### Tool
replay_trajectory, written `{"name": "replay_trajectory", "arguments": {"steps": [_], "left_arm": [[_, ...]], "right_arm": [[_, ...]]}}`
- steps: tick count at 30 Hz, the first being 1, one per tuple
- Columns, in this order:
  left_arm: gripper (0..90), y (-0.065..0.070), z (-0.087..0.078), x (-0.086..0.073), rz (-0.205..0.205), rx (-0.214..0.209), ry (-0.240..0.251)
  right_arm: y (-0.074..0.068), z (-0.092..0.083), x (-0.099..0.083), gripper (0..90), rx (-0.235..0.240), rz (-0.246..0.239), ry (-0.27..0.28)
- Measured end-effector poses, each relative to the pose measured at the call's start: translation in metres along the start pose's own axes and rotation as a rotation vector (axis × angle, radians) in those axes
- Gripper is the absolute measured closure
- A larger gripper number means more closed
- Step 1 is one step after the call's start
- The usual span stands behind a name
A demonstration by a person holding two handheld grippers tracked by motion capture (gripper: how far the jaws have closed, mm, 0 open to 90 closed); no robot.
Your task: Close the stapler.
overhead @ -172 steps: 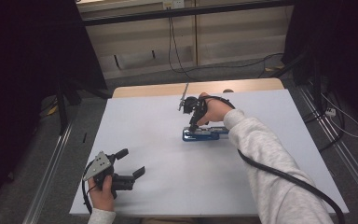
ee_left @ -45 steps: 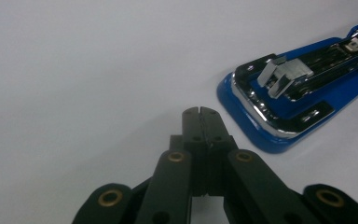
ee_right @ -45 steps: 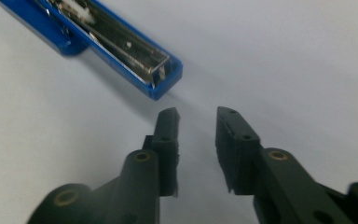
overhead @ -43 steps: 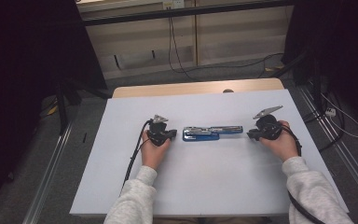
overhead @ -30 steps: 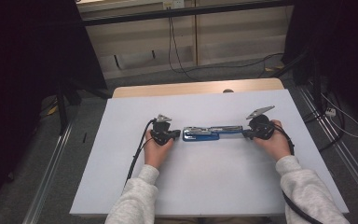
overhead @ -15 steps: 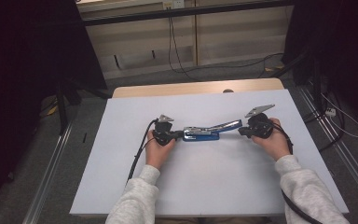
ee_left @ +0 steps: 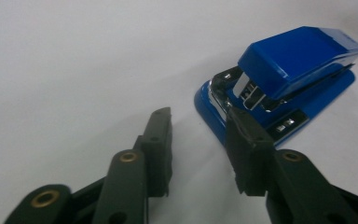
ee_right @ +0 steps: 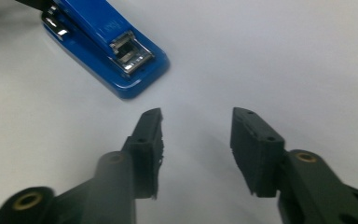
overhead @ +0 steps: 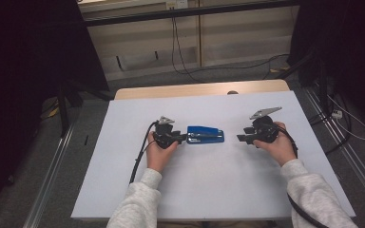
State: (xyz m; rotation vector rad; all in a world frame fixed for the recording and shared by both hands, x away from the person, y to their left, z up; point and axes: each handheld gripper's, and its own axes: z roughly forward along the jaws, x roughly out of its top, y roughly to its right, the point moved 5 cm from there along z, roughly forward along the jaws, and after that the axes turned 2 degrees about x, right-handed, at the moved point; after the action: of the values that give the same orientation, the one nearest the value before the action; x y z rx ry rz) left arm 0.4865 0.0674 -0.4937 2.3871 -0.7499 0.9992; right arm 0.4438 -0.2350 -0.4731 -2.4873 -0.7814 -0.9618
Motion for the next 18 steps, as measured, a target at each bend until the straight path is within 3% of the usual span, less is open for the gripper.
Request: {"name": "replay_trajectory", "arguments": {"steps": [1, 3, 4, 5, 8, 11, 18], "left_arm": [[51.4, -0.001, -0.004, -0.001, 0.001, 0.009, -0.004], [48.5, -0.001, -0.012, -0.002, 0.022, -0.009, 0.008], [46.4, 0.000, -0.016, -0.002, 0.016, -0.015, 0.018], [37.7, 0.001, -0.025, -0.002, 0.002, -0.025, 0.026], [33.7, 0.001, -0.034, -0.001, -0.023, -0.048, 0.054], [22.0, 0.001, -0.045, -0.001, -0.033, -0.059, 0.084], [12.5, 0.002, -0.069, -0.007, -0.022, -0.075, 0.110]], "right_arm": [[-0.001, -0.001, 0.000, 45.0, 0.004, 0.015, 0.002], [-0.004, -0.004, -0.003, 40.9, 0.012, 0.017, 0.006], [-0.005, -0.004, -0.004, 37.3, 0.018, 0.023, 0.009], [-0.009, -0.008, -0.007, 34.3, 0.032, 0.013, 0.007], [-0.010, -0.013, -0.010, 28.9, 0.026, 0.017, 0.013], [-0.015, -0.021, -0.018, 24.0, 0.040, 0.036, 0.021], [-0.022, -0.031, -0.031, 18.7, 0.044, 0.032, 0.016]]}}
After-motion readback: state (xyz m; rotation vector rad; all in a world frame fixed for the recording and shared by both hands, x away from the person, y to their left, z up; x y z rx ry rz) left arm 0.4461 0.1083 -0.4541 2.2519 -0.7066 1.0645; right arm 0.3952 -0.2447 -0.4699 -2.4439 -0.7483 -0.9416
